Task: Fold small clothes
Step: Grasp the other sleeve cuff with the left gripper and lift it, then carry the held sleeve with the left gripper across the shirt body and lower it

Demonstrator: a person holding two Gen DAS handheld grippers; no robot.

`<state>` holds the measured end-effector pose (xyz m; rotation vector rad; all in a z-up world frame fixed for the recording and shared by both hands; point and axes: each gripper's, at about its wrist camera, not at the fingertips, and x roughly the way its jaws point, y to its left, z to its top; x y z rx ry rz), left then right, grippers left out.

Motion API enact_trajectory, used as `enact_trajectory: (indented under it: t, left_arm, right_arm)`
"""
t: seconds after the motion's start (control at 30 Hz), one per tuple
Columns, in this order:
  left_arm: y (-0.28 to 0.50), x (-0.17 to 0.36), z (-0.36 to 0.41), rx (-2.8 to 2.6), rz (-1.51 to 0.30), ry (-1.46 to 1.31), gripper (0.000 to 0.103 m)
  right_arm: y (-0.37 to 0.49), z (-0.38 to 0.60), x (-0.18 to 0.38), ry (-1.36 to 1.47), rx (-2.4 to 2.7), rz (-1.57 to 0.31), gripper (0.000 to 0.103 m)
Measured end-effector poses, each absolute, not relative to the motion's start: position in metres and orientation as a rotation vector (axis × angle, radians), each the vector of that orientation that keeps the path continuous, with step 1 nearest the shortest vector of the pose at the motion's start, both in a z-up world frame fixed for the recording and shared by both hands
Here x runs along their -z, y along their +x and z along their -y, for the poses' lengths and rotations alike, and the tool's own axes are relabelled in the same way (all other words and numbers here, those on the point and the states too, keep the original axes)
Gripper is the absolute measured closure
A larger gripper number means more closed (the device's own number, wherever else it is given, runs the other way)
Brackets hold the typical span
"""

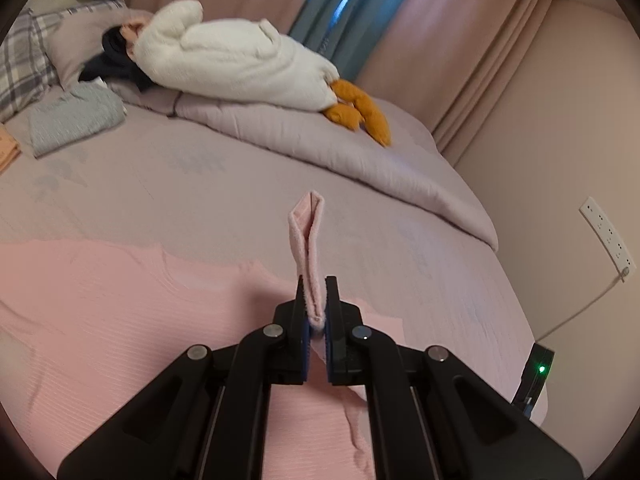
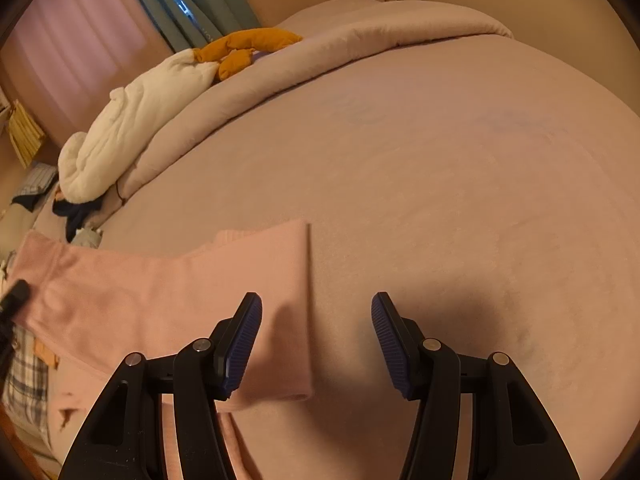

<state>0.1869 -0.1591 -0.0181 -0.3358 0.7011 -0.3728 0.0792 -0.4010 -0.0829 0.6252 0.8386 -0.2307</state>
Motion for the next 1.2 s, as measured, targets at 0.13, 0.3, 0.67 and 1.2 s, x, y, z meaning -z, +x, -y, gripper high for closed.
enact_trajectory:
  t: [0.13,0.3,0.67,1.2]
  left_arm:
    - [0.186,0.007,0.145,0.345,-0.682,-0.345,0.098]
    - [0.178,-0.005,0.133,0.314,-0.651,-0.326,0.098]
    - [0.176,-0.016,0.093,0.227,-0.617,-0.328,0.098]
    - [0.180,-0.006,0.040,0.103,-0.636,-0.311,0.098]
  right_arm:
    - [0.082,0.397,0.082,0.615,0.221,-0.845,0.046]
    - [0.087,0.388,0.079,0.593,0.197,-0.845,0.046]
    - [0.105,0.363,0.083,0.546,0.107,-0.870,0.046]
    - [0.131,0.324,0.093,0.489,-0.027,-0.928,0.071]
